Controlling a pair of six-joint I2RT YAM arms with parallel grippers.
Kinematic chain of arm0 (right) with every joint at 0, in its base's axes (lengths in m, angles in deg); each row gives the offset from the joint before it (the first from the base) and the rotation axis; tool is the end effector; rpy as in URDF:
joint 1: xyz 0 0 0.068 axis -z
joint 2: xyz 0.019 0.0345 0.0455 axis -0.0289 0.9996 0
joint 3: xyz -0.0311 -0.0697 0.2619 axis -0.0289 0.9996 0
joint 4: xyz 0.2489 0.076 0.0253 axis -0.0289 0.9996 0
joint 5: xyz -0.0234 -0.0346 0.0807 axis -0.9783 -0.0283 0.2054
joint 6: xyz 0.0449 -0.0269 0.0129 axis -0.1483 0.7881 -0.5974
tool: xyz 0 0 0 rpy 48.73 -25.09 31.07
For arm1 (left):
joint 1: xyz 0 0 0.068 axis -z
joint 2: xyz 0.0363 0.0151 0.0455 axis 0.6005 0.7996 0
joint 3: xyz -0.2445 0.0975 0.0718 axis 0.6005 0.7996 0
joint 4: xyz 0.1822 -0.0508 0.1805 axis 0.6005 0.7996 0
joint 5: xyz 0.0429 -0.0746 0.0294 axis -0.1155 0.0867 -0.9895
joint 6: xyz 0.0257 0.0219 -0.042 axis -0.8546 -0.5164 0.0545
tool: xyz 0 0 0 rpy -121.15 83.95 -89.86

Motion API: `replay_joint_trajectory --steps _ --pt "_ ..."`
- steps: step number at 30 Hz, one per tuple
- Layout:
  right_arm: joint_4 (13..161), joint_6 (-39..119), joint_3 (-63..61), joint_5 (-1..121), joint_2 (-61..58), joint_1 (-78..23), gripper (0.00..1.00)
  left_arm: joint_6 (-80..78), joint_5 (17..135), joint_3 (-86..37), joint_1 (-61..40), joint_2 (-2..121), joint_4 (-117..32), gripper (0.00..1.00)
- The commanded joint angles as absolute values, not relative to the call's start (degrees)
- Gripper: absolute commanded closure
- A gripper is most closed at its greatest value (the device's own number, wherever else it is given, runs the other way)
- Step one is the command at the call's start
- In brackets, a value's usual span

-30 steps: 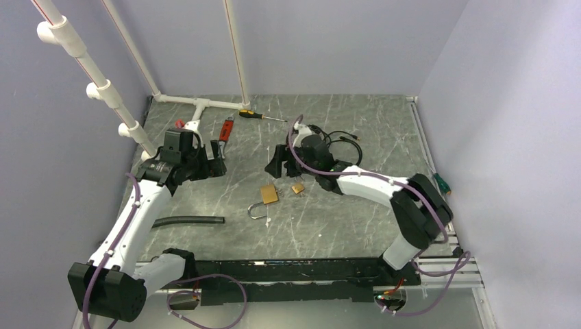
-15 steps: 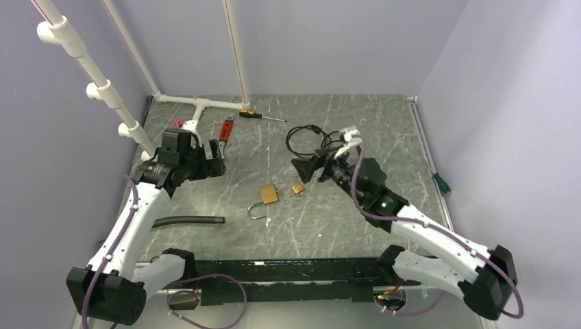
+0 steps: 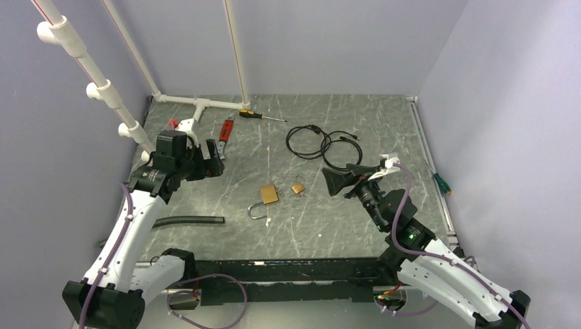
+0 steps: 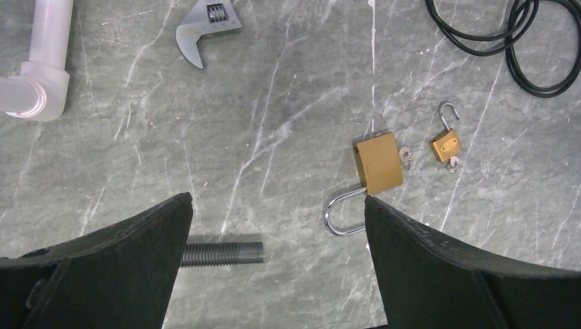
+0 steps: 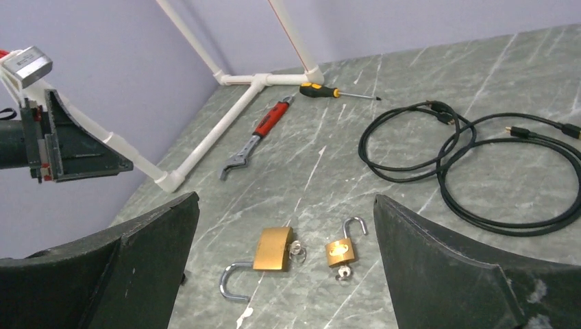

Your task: Unlock with the key

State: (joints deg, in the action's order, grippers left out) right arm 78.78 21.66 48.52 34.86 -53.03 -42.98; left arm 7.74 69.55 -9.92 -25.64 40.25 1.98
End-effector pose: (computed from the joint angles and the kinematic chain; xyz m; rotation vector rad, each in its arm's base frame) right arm 0.1119 0.0955 0.2967 -0.0109 1.5526 0.7435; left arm 0.1948 -0.0400 0.3280 -0.1719 2.2941 -0.3235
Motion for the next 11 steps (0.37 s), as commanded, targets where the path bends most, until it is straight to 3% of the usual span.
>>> replay_joint_trajectory --steps 1,11 --pt "77.11 19.58 51.12 32.21 -55.17 -42.99 0.00 7.05 70.25 -10.12 -25.92 39.08 -0.21 0.01" --pt "75.13 18.35 49.51 34.12 -52.11 -42.97 0.00 7.24 71.21 -9.74 -25.86 39.16 -0.34 0.01"
